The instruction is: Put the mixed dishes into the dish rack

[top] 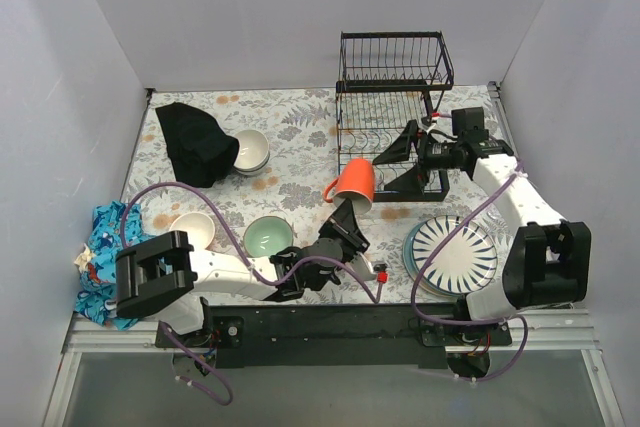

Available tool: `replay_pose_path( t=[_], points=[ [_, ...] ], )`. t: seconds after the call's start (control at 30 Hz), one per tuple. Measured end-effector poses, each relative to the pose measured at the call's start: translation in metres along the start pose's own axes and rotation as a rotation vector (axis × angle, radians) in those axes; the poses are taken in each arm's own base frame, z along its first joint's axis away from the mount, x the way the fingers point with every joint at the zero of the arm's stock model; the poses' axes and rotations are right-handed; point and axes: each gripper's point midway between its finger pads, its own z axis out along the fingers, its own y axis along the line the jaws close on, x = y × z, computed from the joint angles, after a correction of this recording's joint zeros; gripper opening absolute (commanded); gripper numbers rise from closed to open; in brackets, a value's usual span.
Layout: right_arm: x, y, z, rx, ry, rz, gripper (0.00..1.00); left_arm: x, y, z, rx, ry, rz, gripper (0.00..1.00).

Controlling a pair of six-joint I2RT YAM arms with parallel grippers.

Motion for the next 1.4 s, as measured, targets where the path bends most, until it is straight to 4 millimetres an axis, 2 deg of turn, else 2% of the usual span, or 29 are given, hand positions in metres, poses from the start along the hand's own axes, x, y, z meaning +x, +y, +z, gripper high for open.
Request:
replay_pose_path(
  t=[0.2,0.4,0.53,0.73,0.83,0.87,0.93,0.97,1.07,1.2,1.4],
  points=[
    [-0.006,0.004,0.013,0.008,0.029,-0.007,0.98,-0.006,0.002,0.002,-0.011,-0.018,0.009,0.00],
    [0.005,0.007,0.029,0.014,0.085,-0.018,0.98,-0.009,0.001,0.003,-0.010,-0.028,0.021,0.00],
    [0.014,0.006,0.035,0.018,0.115,-0.026,0.95,-0.011,0.001,0.004,-0.012,-0.038,0.029,0.00],
    [0.020,0.001,0.038,0.024,0.132,-0.016,0.84,-0.014,-0.001,0.006,-0.009,-0.048,0.039,0.00],
    [0.019,0.001,0.038,0.023,0.128,-0.023,0.70,-0.014,0.000,0.006,-0.013,-0.047,0.040,0.00],
    [0.018,0.001,0.038,0.020,0.127,-0.028,0.61,-0.014,0.000,0.006,-0.015,-0.046,0.041,0.05],
    [0.018,0.002,0.038,0.017,0.128,-0.034,0.50,-0.014,0.000,0.006,-0.015,-0.045,0.041,0.24],
    [0.018,0.002,0.038,0.015,0.128,-0.040,0.42,-0.014,0.000,0.006,-0.015,-0.046,0.039,0.43],
    [0.015,0.000,0.039,0.017,0.114,-0.086,0.31,-0.013,0.006,0.006,-0.030,-0.043,0.017,0.69],
    [0.008,-0.001,0.041,0.018,0.087,-0.152,0.22,-0.010,0.012,0.003,-0.037,-0.044,-0.058,0.78],
    [-0.002,-0.002,0.043,0.014,0.049,-0.261,0.19,-0.010,0.006,-0.020,0.062,-0.123,-0.189,0.83]
  ],
)
